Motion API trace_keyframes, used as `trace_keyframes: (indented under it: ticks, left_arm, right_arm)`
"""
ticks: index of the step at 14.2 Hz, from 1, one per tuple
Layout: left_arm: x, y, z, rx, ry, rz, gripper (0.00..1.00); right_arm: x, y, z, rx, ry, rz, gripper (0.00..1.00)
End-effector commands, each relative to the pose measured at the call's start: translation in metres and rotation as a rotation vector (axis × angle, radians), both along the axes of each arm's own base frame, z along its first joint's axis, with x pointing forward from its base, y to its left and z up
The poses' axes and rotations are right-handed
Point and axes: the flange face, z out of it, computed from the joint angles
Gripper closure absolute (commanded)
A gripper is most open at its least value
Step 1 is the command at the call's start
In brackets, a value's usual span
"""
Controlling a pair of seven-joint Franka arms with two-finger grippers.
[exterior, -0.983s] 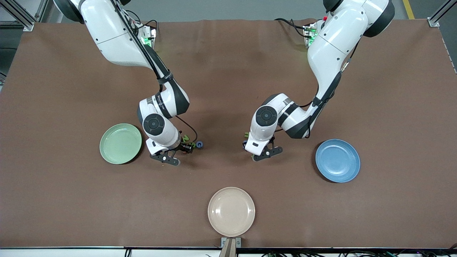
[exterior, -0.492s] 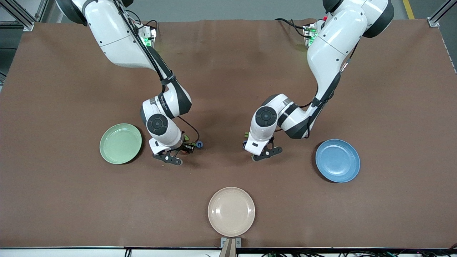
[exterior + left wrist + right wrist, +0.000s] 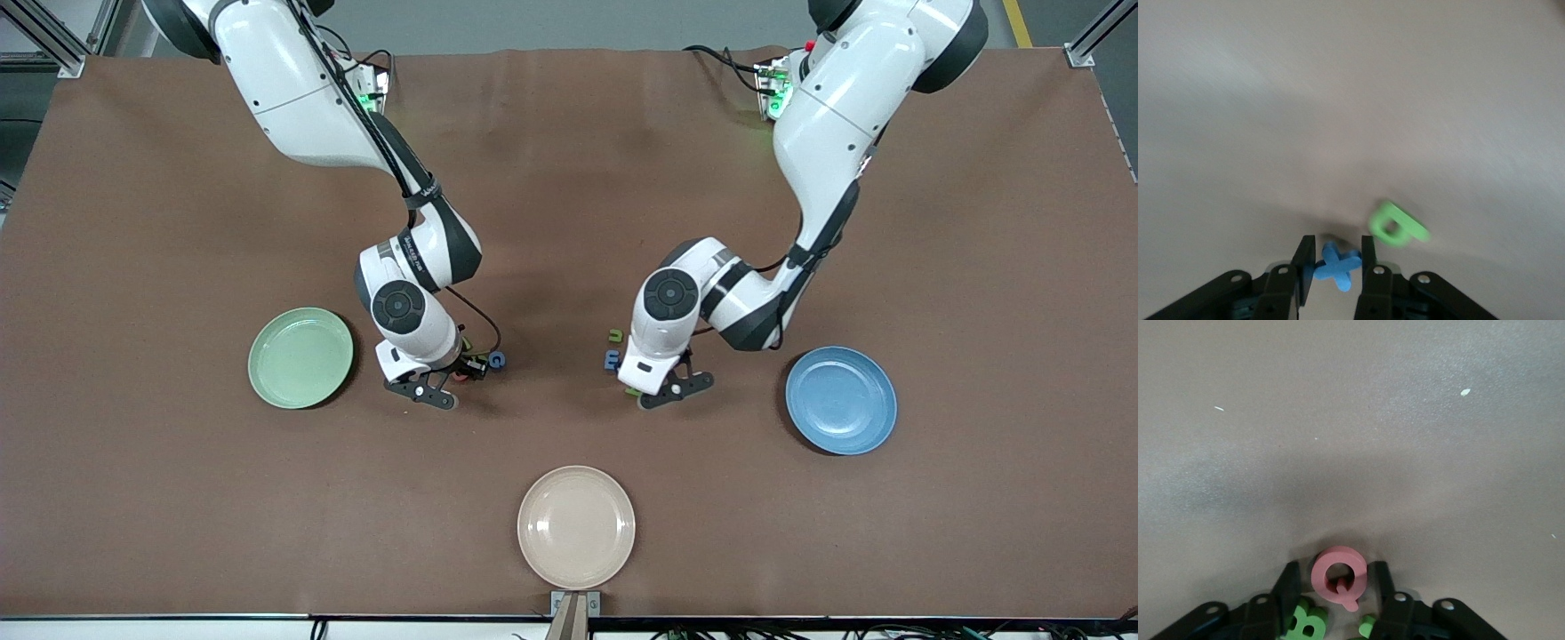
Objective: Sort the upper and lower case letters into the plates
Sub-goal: 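Place the Q on the green plate while the left gripper places b on blue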
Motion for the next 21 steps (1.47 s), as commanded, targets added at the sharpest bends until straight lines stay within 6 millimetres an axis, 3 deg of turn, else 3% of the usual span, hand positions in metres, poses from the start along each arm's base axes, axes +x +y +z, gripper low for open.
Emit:
trace_keyframes:
  ticks: [1, 3, 6, 10, 11, 12, 13, 14, 16, 19, 21]
  left_arm:
    - [0.024, 0.058, 0.055, 0.081, -0.008, -0.041, 1.00]
    - [0.046, 0.112, 0.067, 0.088, -0.004, -0.079, 1.00]
    - [0.064, 0.179, 0.066, 0.098, 0.024, -0.113, 1.00]
    - [0.067, 0.248, 0.039, 0.094, 0.076, -0.135, 0.98]
    - [0.064, 0.266, 0.032, 0.087, 0.076, -0.136, 0.86]
    - [0.061, 0.278, 0.025, 0.081, 0.079, -0.122, 0.61]
    - [0.057, 0.286, 0.018, 0.080, 0.091, -0.113, 0.17]
    - [0.055, 0.291, 0.024, 0.082, 0.087, -0.105, 0.00]
    - [0.054, 0.273, 0.043, 0.069, 0.070, -0.102, 0.00]
    - [0.058, 0.229, 0.067, 0.021, 0.018, -0.070, 0.00]
    - [0.054, 0.189, 0.061, -0.010, 0.016, -0.010, 0.00]
  right_arm:
    - [-0.001, 0.003, -0.001, -0.011, -0.006, -0.010, 0.79]
    - [0.004, -0.005, 0.001, -0.017, -0.008, -0.012, 0.97]
    - [0.014, -0.030, 0.011, -0.065, -0.021, 0.028, 1.00]
    - [0.029, -0.098, 0.070, -0.081, 0.037, 0.113, 1.00]
    - [0.027, -0.117, 0.082, -0.077, 0.035, 0.138, 1.00]
    - [0.023, -0.138, 0.089, -0.073, 0.038, 0.147, 1.00]
    - [0.017, -0.155, 0.096, -0.071, 0.040, 0.168, 1.00]
    - [0.011, -0.174, 0.100, -0.068, 0.044, 0.182, 1.00]
    - [-0.007, -0.210, 0.105, -0.060, 0.042, 0.218, 1.00]
    - [-0.034, -0.259, 0.087, -0.050, 0.031, 0.239, 1.00]
    - [-0.047, -0.274, 0.069, -0.048, 0.023, 0.245, 1.00]
